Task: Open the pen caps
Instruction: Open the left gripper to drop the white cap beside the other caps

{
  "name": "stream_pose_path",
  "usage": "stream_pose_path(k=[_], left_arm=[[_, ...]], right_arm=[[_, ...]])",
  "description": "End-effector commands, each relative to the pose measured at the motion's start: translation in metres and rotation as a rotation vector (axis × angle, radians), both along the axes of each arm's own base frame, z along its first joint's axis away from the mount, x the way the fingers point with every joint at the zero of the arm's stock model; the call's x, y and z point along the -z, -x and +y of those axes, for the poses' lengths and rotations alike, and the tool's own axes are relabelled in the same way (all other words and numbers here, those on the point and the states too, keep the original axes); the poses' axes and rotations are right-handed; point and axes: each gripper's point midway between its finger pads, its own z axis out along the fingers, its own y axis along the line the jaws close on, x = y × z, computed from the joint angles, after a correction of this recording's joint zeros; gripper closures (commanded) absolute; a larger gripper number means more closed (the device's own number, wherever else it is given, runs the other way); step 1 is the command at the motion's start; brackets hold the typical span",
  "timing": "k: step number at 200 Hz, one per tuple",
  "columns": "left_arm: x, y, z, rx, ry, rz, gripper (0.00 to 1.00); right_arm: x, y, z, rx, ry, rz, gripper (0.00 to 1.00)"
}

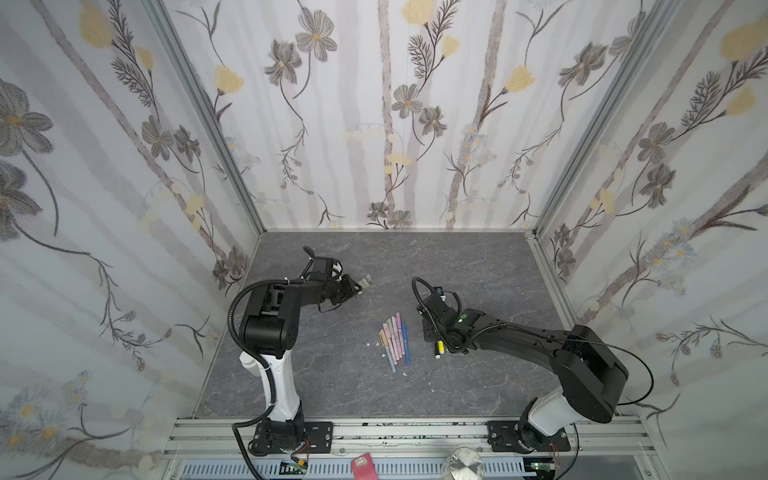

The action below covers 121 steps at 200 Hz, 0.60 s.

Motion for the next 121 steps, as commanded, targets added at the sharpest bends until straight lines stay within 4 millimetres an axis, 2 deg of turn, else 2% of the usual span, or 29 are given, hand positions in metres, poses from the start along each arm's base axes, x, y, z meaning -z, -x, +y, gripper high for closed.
stream_pose_path(k=[1,32,82,86,121], left_arm=[[0.013,0.011,0.008,-0.026,-0.04,0.063,0.71],[0.006,0.014,0.01,-0.033,-0.048,0.057,0.7],[-0.016,0.028,0.019,-0.04,-0.061,0.033,0.69],[-0.02,0.029,0.019,-0.039,-0.061,0.027,0.69],[-0.048,0.039,0.024,-0.048,-0.055,-0.011,0.69]], right_arm=[[-0.003,-0.001,0.001,0.0,-0.009,-0.011,0.72],[-0.006,0.0,0.012,-0.032,-0.048,-0.011,0.72],[-0.012,0.004,0.044,-0.103,-0.122,-0.003,0.7],[-0.002,0.005,0.046,-0.107,-0.103,0.017,0.7],[0.008,0.008,0.061,-0.119,-0.12,0.057,0.7]])
